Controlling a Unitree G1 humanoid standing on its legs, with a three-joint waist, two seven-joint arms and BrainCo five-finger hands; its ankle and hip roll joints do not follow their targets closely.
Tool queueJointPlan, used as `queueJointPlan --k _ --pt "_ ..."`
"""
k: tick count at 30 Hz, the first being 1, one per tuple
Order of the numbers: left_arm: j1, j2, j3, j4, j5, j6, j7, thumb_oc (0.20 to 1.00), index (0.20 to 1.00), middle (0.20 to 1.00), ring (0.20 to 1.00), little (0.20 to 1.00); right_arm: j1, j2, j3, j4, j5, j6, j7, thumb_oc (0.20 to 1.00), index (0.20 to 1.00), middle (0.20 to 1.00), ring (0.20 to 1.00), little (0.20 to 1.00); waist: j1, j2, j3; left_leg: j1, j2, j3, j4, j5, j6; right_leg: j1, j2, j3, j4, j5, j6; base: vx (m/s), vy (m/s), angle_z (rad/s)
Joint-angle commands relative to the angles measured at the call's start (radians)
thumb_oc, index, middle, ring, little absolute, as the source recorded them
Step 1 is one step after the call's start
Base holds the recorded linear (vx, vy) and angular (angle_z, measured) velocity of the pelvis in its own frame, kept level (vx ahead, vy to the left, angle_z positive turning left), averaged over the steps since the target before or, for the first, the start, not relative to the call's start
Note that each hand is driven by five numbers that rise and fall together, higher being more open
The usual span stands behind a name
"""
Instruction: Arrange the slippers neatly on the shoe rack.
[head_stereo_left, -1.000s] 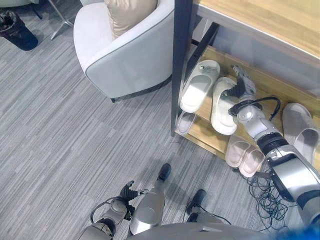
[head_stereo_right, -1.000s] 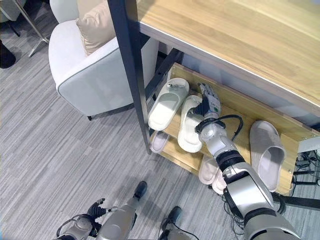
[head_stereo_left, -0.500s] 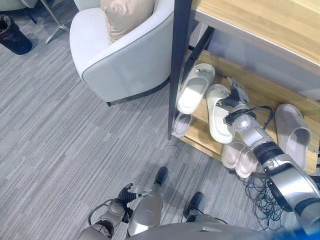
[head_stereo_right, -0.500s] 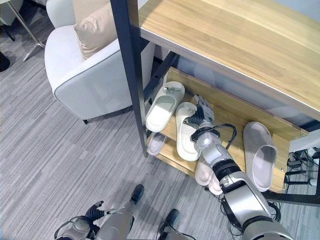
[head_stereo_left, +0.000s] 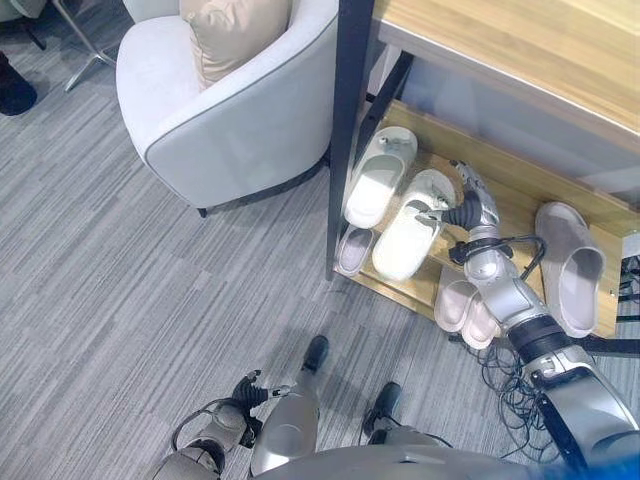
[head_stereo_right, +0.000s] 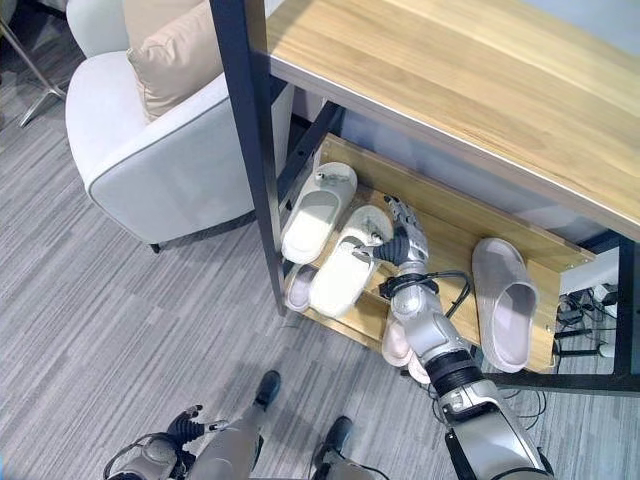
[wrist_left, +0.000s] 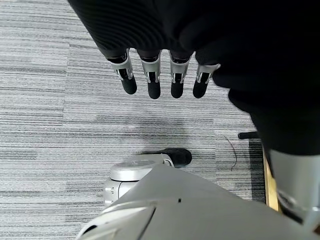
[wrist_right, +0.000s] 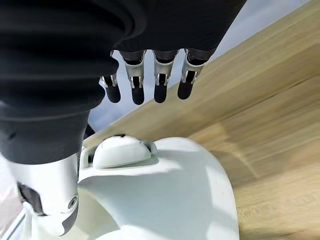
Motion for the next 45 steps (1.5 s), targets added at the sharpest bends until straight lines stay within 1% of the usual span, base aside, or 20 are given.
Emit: queueJointPlan --k 1,10,16,22,25,31,34,35,37,41,45 --pt "-0.013 -0.072 -0.015 0.064 0.013 -0.004 -0.018 1.000 1.000 1.000 1.000 1.000 -0.064 -0.034 -0.020 0.020 -0.048 -0.011 -0.052 1.000 1.000 1.000 1.000 1.000 0.019 -0.001 0.028 0.048 -0.010 -0.005 -0.031 -0.107 -0.006 0.044 -0.046 0.028 0.021 -0.016 0.063 0.00 0.000 0.00" --pt "-0.026 -0.055 -0.003 0.077 -0.006 -0.004 -0.005 1.000 1.000 1.000 1.000 1.000 -0.139 -0.049 0.018 0.149 0.005 -0.022 -0.055 1.000 1.000 1.000 1.000 1.000 0.023 -0.003 0.037 0.031 -0.017 0.000 -0.031 -0.103 -0.005 0.026 -0.051 0.034 0.018 -0.006 0.066 0.00 0.003 0.00" --pt "-0.031 -0.045 -0.006 0.082 -0.020 -0.007 0.011 1.000 1.000 1.000 1.000 1.000 -0.203 -0.066 0.048 0.231 0.038 -0.028 -0.063 1.000 1.000 1.000 1.000 1.000 0.037 -0.010 0.038 0.017 -0.022 -0.003 -0.031 -0.100 -0.006 0.017 -0.056 0.030 0.016 0.001 0.069 0.00 0.000 0.00" --pt "-0.038 -0.043 -0.011 0.084 -0.037 -0.007 0.022 1.000 1.000 1.000 1.000 1.000 -0.254 -0.058 0.054 0.303 0.079 -0.024 -0.078 1.000 1.000 1.000 1.000 1.000 0.042 -0.011 0.038 0.013 -0.024 -0.003 -0.031 -0.100 -0.007 0.012 -0.058 0.028 0.016 0.003 0.070 0.00 0.000 0.00" --pt "-0.046 -0.041 -0.012 0.084 -0.051 -0.007 0.026 1.000 1.000 1.000 1.000 1.000 -0.275 -0.054 0.059 0.348 0.105 -0.024 -0.085 1.000 1.000 1.000 1.000 1.000 0.041 -0.007 0.035 0.016 -0.025 -0.005 -0.031 -0.102 -0.007 0.010 -0.058 0.029 0.018 0.001 0.069 0.01 0.007 0.00" --pt "-0.048 -0.048 -0.009 0.083 -0.048 -0.003 0.034 1.000 1.000 1.000 1.000 1.000 -0.261 -0.049 0.055 0.317 0.094 -0.026 -0.098 1.000 1.000 1.000 1.000 1.000 0.035 0.000 0.028 0.019 -0.027 -0.006 -0.031 -0.104 -0.005 0.014 -0.061 0.027 0.019 -0.001 0.069 0.00 0.000 0.00" --pt "-0.050 -0.052 -0.001 0.084 -0.036 0.000 0.038 1.000 1.000 1.000 1.000 1.000 -0.218 -0.046 0.038 0.250 0.073 -0.043 -0.115 1.000 1.000 1.000 1.000 1.000 0.027 0.003 0.022 0.028 -0.026 -0.007 -0.031 -0.108 -0.003 0.018 -0.061 0.029 0.021 -0.005 0.069 0.00 0.000 0.00" --pt "-0.048 -0.055 0.005 0.083 -0.026 -0.002 0.039 1.000 1.000 1.000 1.000 1.000 -0.187 -0.050 0.022 0.200 0.051 -0.059 -0.136 1.000 1.000 1.000 1.000 1.000 0.025 0.006 0.019 0.031 -0.026 -0.005 -0.031 -0.109 -0.002 0.019 -0.062 0.028 0.022 -0.006 0.069 0.00 0.000 0.00" --pt "-0.046 -0.058 0.011 0.081 -0.014 -0.005 0.043 1.000 1.000 1.000 1.000 1.000 -0.165 -0.059 0.005 0.144 0.020 -0.069 -0.154 1.000 1.000 1.000 1.000 1.000 0.026 0.009 0.019 0.033 -0.027 -0.004 -0.031 -0.109 -0.002 0.020 -0.063 0.027 0.023 -0.009 0.068 0.00 0.000 0.00" --pt "-0.044 -0.061 0.015 0.081 -0.006 -0.006 0.044 1.000 1.000 1.000 1.000 1.000 -0.147 -0.066 0.005 0.119 -0.022 -0.059 -0.154 1.000 1.000 1.000 1.000 1.000 0.024 0.010 0.018 0.039 -0.027 -0.003 -0.031 -0.111 -0.001 0.024 -0.064 0.027 0.024 -0.011 0.068 0.00 0.000 0.00" --pt "-0.038 -0.070 0.019 0.081 -0.004 -0.005 0.046 1.000 1.000 1.000 1.000 1.000 -0.103 -0.057 -0.013 0.086 -0.030 -0.059 -0.162 1.000 1.000 1.000 1.000 1.000 0.018 0.011 0.010 0.045 -0.028 -0.003 -0.031 -0.114 0.002 0.028 -0.066 0.028 0.025 -0.012 0.069 0.00 0.000 0.00"
